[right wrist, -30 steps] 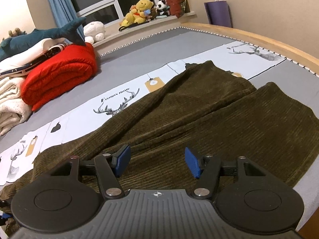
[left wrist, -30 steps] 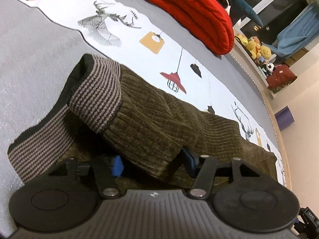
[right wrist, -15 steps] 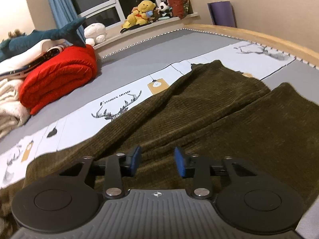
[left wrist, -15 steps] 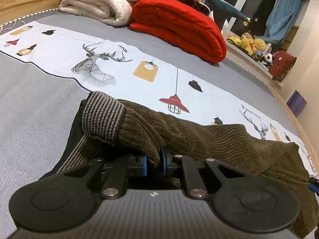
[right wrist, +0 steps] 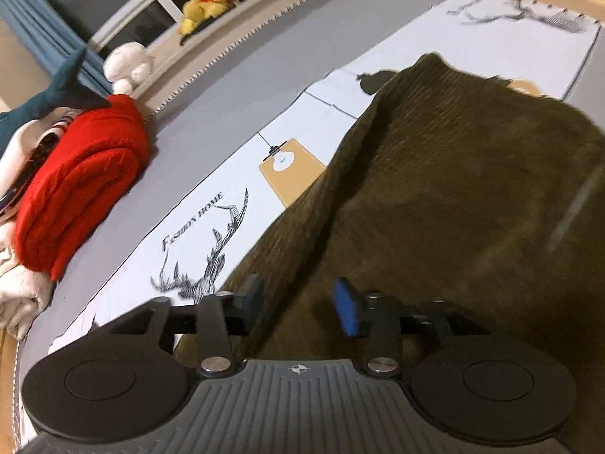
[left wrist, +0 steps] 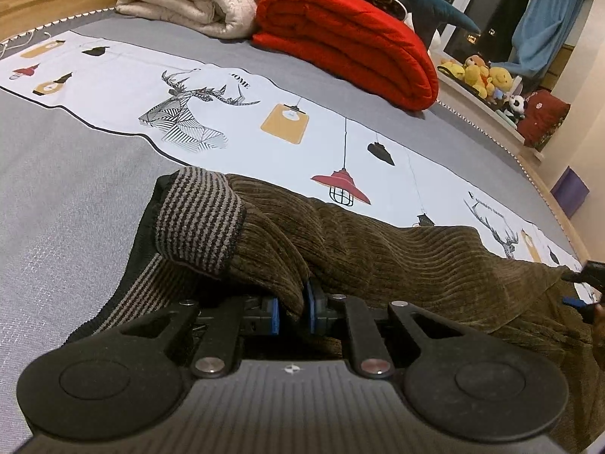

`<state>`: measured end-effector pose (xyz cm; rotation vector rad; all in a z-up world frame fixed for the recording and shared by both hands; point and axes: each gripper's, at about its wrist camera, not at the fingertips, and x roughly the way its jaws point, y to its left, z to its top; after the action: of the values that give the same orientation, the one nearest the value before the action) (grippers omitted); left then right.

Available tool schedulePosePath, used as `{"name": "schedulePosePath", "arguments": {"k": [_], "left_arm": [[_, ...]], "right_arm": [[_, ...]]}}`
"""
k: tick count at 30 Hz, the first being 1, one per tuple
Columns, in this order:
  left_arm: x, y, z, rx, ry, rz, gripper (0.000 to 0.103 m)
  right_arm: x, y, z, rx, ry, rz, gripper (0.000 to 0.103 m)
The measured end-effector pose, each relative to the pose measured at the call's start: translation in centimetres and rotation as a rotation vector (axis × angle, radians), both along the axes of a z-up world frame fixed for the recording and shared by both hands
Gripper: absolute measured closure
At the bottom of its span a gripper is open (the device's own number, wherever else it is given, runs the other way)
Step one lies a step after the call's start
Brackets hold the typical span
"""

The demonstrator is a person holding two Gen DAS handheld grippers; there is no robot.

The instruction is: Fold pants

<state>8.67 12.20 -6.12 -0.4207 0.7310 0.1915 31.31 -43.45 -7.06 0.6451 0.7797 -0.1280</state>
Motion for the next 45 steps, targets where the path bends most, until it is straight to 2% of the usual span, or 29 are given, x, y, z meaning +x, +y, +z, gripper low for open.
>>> {"name": "schedulePosePath", "arguments": {"k": [4, 7, 8, 10, 11, 12, 15, 20, 23, 28, 30, 32, 35, 36, 37, 40, 42, 45], "left_arm": [[0.0, 0.2, 0.0, -0.01, -0.001, 0.001, 0.088], [0.0, 0.3, 0.0, -0.02, -0.001, 0.001, 0.088], [0.0, 0.4, 0.1, -0.024, -0.002, 0.001, 0.088], [0.0, 0.5, 0.1, -0.029, -0.004, 0.001, 0.088], [0.0, 0.6, 0.2, -0.031, -0.005, 0.001, 0.089], [0.0, 0.6, 0.2, -0.032, -0.007, 0.001, 0.089], [-0.1, 0.7, 0.4, -0.034, -0.014, 0.005, 0.09], [-0.5, 0.6, 1.0, -0.022, -0.026, 0.002, 0.094], [-1.0, 0.5, 1.6, -0.018, -0.04, 0.001, 0.095], [-2.4, 1.2, 3.6, -0.071, -0.019, 0.017, 0.096], [-3.0, 1.3, 4.2, -0.071, 0.029, -0.001, 0.096], [-3.9, 1.8, 4.2, -0.11, 0.071, 0.002, 0.095], [-5.3, 2.8, 4.3, -0.165, 0.092, 0.026, 0.095], [-5.6, 2.9, 4.4, -0.178, 0.091, 0.034, 0.095], [-5.8, 2.9, 4.6, -0.187, 0.088, 0.042, 0.095], [-5.3, 2.4, 4.9, -0.178, 0.074, 0.049, 0.095], [-4.6, 2.0, 4.4, -0.179, 0.08, 0.053, 0.091], [-3.3, 2.0, 3.2, -0.194, 0.113, 0.07, 0.078]], "right_arm": [[2.5, 0.8, -1.3, 0.004, 0.055, -0.005, 0.047], [3.0, 1.3, -1.6, -0.006, 0.061, -0.001, 0.048], [3.1, 1.5, -1.5, -0.021, 0.062, 0.001, 0.053], [3.1, 1.8, -1.3, -0.021, 0.059, 0.025, 0.077], [3.0, 2.0, -1.1, -0.028, 0.055, 0.037, 0.094], [2.8, 2.1, -0.6, -0.05, 0.042, 0.045, 0.099], [1.3, 2.3, 1.4, -0.099, 0.008, 0.044, 0.1], [-3.6, 1.6, 5.6, -0.096, -0.058, 0.014, 0.101], [-8.0, 1.2, 7.9, -0.096, -0.089, -0.004, 0.101], [-16.4, 0.0, 11.0, -0.087, -0.156, -0.082, 0.103], [-19.2, -0.4, 11.0, -0.082, -0.155, -0.082, 0.103], [-21.5, -0.6, 10.3, -0.074, -0.132, -0.084, 0.103], [-23.9, -1.2, 8.9, 0.001, -0.076, -0.108, 0.103], [-24.4, -1.4, 9.4, 0.032, -0.101, -0.111, 0.103], [-24.8, -1.3, 10.1, 0.034, -0.134, -0.107, 0.1], [-25.3, -0.2, 10.9, -0.045, -0.143, -0.055, 0.1], [-25.6, -0.1, 10.3, -0.036, -0.148, -0.038, 0.1], [-25.4, -0.5, 9.4, -0.008, -0.19, -0.042, 0.099]]}}
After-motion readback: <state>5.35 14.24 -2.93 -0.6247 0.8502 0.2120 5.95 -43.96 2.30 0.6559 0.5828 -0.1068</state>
